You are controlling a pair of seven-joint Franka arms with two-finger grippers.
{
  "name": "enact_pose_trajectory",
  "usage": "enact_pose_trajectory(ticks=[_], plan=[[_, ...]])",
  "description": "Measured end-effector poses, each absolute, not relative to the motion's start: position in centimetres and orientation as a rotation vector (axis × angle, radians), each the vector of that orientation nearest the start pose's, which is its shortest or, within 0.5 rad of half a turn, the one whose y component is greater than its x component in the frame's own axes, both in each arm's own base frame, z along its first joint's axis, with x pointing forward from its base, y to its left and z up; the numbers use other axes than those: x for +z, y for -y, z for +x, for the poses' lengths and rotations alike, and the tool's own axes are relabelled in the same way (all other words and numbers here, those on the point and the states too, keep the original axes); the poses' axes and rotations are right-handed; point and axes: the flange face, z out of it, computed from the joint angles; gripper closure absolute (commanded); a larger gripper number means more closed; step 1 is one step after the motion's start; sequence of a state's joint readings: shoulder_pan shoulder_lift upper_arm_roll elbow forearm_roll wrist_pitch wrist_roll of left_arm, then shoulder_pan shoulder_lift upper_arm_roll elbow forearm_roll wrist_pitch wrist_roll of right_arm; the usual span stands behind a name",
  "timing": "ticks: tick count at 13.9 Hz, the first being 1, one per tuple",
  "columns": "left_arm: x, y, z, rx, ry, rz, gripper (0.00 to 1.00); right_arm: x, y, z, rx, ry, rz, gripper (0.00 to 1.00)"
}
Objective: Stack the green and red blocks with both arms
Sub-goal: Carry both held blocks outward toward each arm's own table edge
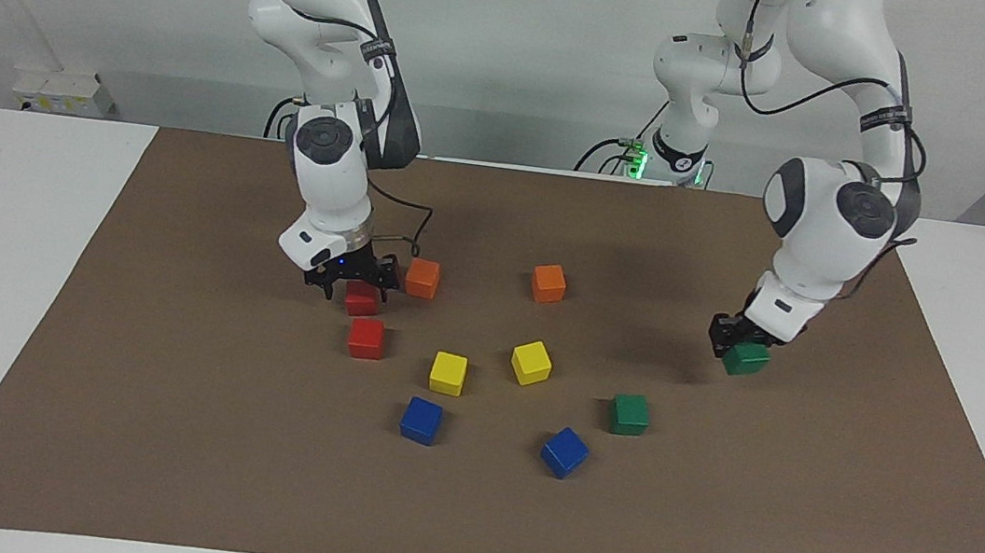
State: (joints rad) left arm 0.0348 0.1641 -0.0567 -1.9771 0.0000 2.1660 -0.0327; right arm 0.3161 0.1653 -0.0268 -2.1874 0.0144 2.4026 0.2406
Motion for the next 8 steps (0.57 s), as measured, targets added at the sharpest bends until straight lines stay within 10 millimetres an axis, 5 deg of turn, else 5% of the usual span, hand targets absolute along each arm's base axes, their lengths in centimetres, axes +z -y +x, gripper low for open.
enact_pose_trajectory(ticks=[2, 4, 6, 8], plan=[[38.4, -4.7, 58.7, -0.027, -0.05, -3.149, 1.0, 30.8, -15.9, 53.4, -0.063, 0.06, -3.124, 0.08], [37.9, -8.8, 58.1, -0.034, -0.075, -3.146, 1.0, 30.4, -15.9, 53.3, -0.057, 0.061, -3.126, 0.34], [36.1, -9.6, 57.6, -0.071, -0.078, -3.141, 1.0, 30.4, -15.9, 53.3, -0.056, 0.06, -3.126, 0.86], [33.4, -9.8, 57.2, -0.068, -0.115, -3.141, 1.0, 30.6, -15.6, 53.5, -0.064, 0.05, -3.125, 0.97]])
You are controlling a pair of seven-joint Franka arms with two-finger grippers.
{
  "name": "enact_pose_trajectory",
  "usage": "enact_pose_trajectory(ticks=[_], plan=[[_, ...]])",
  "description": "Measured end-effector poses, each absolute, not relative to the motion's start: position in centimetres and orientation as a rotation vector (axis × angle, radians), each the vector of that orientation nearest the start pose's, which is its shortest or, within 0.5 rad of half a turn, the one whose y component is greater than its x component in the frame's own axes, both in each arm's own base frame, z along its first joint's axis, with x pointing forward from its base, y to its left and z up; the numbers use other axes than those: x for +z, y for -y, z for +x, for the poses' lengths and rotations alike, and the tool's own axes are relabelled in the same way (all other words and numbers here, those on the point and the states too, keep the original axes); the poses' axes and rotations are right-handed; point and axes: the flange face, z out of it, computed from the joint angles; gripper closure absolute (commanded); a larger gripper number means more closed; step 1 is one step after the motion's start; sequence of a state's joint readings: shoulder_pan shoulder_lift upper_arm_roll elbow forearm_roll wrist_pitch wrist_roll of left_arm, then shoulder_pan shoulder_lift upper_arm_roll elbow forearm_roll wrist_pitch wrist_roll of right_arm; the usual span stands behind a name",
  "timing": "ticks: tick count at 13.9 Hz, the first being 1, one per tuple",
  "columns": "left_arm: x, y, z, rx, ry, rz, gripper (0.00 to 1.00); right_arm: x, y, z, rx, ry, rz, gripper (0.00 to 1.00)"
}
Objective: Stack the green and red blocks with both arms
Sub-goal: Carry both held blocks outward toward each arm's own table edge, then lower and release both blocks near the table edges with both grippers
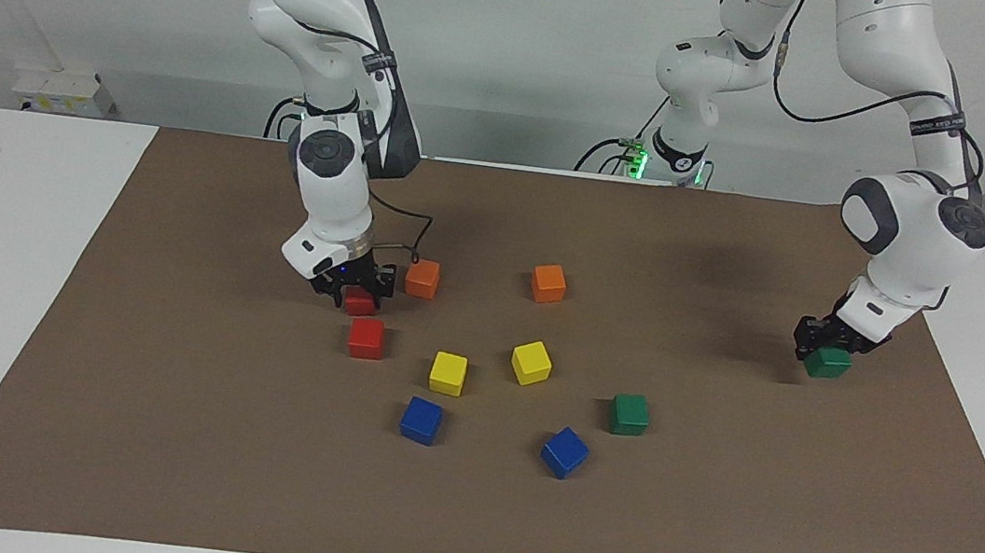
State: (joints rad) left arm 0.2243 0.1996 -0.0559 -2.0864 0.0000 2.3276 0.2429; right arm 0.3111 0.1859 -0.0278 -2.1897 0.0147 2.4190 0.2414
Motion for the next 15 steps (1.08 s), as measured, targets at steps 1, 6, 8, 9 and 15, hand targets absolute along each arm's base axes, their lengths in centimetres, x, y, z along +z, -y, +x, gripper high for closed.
enact_pose_trajectory(ticks=[1, 6, 8, 9, 15], plan=[[32.2, -10.2, 57.2, -0.061, -0.126, -3.143, 1.0, 31.3, -15.0, 54.2, -0.067, 0.028, -3.125, 0.97], [30.3, -11.4, 57.1, -0.042, -0.118, -3.148, 1.0, 40.9, -1.7, 61.2, -0.078, 0.109, -3.134, 0.95], [29.9, -11.4, 57.1, -0.03, -0.117, -3.15, 1.0, 40.1, 2.9, 61.5, -0.07, 0.086, -3.139, 0.95], [29.6, -11.4, 57.1, -0.023, -0.117, -3.151, 1.0, 39.4, 4.5, 61.6, -0.075, 0.077, -3.141, 0.95], [29.3, -11.4, 57.0, -0.016, -0.119, -3.153, 0.0, 35.5, 8.0, 61.0, -0.104, 0.053, -3.148, 0.95]])
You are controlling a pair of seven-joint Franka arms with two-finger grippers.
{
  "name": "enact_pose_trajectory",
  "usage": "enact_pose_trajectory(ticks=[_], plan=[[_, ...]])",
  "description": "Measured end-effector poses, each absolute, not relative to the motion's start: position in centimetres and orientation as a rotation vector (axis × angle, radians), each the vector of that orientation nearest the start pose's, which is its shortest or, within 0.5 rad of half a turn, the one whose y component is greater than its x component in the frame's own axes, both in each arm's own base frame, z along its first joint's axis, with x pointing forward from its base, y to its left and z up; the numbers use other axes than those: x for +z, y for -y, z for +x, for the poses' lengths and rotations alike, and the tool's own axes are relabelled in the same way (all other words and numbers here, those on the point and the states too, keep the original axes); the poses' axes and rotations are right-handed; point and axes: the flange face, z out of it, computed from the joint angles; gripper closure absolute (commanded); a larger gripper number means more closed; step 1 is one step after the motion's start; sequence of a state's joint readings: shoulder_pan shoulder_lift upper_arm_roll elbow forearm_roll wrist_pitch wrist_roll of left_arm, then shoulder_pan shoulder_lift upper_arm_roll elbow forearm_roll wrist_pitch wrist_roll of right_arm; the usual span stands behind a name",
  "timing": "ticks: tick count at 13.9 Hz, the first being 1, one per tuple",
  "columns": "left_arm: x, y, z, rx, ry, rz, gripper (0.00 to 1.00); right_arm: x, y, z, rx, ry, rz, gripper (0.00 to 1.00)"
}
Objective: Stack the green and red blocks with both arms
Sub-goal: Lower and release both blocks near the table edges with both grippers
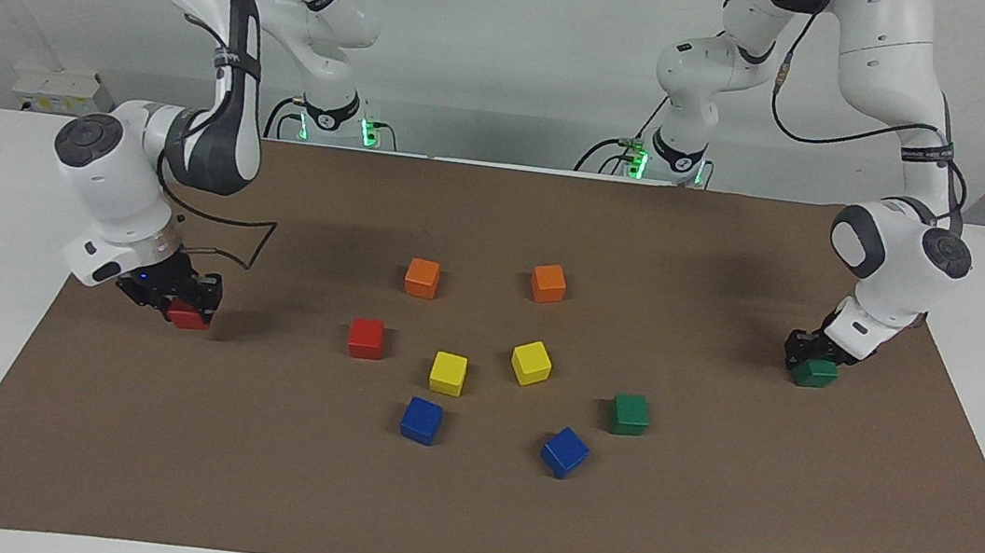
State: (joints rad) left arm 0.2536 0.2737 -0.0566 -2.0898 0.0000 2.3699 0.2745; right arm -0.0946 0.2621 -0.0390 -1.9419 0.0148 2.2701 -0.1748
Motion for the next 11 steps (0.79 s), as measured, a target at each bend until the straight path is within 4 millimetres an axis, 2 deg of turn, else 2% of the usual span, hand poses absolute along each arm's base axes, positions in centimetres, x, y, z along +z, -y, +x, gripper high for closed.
enact_pose_trajectory(ticks=[2, 4, 5, 7, 9, 11], plan=[[29.5, -11.5, 57.2, -0.022, -0.139, -3.151, 0.0, 34.5, 8.5, 60.5, -0.115, 0.066, -3.15, 0.95], [30.6, -11.7, 57.8, -0.034, -0.162, -3.148, 0.0, 33.4, 8.9, 59.9, -0.104, 0.069, -3.15, 0.92], [31.8, -11.7, 58.6, -0.033, -0.171, -3.148, 0.0, 33.1, 9.2, 59.7, -0.097, 0.065, -3.15, 0.92], [36.0, -11.2, 60.6, -0.03, -0.197, -3.15, 0.0, 32.8, 9.4, 59.4, -0.088, 0.059, -3.149, 0.92], [40.0, -8.3, 62.6, -0.05, -0.193, -3.15, 0.0, 32.4, 9.5, 59.2, -0.075, 0.056, -3.148, 0.91], [42.1, -2.6, 63.9, -0.08, -0.143, -3.155, 0.0, 31.9, 9.9, 59.1, -0.067, 0.046, -3.148, 0.91]])
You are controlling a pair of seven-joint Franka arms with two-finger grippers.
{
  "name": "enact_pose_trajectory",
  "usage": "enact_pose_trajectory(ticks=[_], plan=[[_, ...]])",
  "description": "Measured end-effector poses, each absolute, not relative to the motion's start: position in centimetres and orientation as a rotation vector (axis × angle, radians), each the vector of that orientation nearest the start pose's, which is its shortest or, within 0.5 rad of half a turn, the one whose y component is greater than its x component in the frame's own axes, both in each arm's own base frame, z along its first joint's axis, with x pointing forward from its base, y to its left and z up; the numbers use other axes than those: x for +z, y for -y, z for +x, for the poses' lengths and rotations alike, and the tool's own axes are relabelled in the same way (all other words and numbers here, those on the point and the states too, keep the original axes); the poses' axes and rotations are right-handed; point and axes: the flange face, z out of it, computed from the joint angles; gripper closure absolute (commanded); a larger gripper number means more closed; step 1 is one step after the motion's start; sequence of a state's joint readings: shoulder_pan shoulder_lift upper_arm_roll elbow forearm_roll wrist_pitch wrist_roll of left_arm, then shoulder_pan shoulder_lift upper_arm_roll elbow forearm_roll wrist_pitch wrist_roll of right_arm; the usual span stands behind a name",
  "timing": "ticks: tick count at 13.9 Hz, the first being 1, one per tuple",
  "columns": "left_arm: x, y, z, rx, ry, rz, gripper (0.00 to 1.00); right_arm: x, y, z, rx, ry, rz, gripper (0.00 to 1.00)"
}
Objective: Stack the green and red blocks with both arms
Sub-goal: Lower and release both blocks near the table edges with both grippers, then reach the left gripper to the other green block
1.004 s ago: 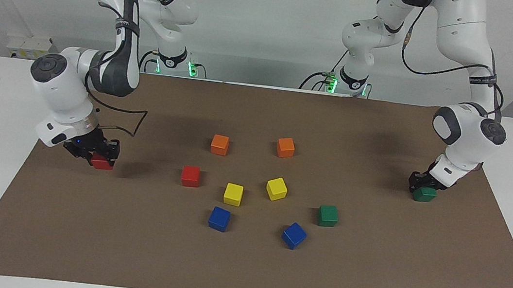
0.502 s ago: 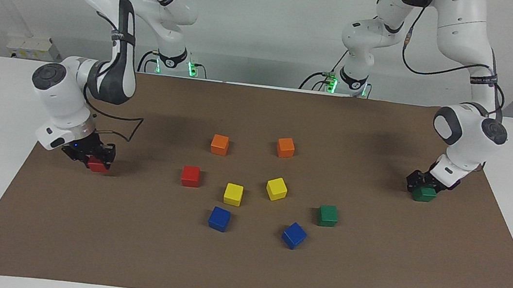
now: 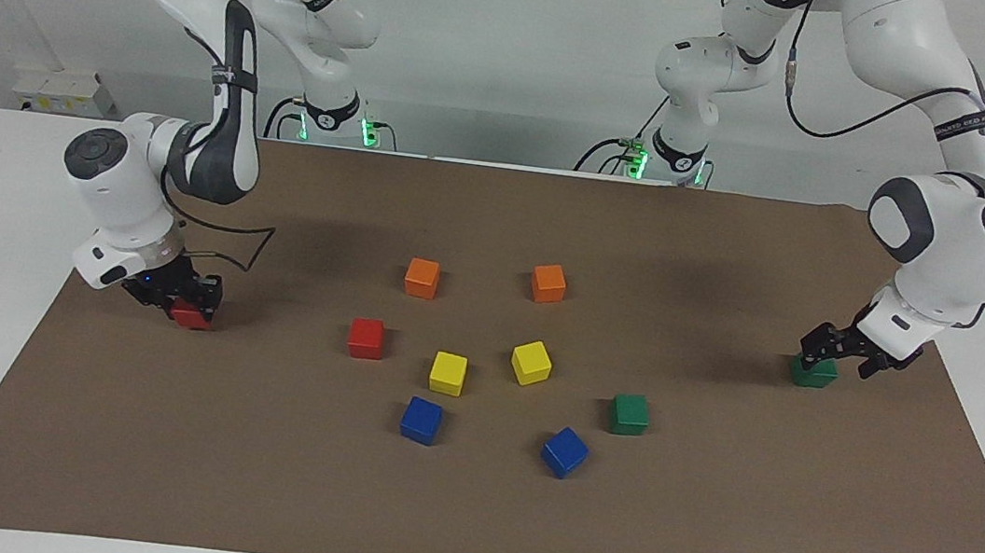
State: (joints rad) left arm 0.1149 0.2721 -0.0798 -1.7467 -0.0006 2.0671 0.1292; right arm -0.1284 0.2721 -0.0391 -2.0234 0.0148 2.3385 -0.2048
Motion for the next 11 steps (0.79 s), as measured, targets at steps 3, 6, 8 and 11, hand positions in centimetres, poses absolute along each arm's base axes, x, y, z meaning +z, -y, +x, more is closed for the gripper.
enact_pose_trajectory(ticks=[3, 6, 8, 11], plan=[[43.2, 7.8, 64.7, -0.115, -0.155, -3.179, 0.0, 31.4, 10.3, 59.0, -0.062, 0.035, -3.148, 0.91], [41.4, 14.0, 65.7, -0.081, -0.221, -3.208, 0.0, 31.0, 10.3, 59.1, -0.059, 0.035, -3.148, 0.84], [39.3, 16.0, 66.7, -0.057, -0.247, -3.21, 0.0, 30.7, 10.2, 59.1, -0.072, 0.038, -3.149, 0.37], [36.8, 18.1, 67.3, -0.066, -0.287, -3.212, 0.0, 30.5, 10.0, 59.1, -0.075, 0.044, -3.149, 0.0]])
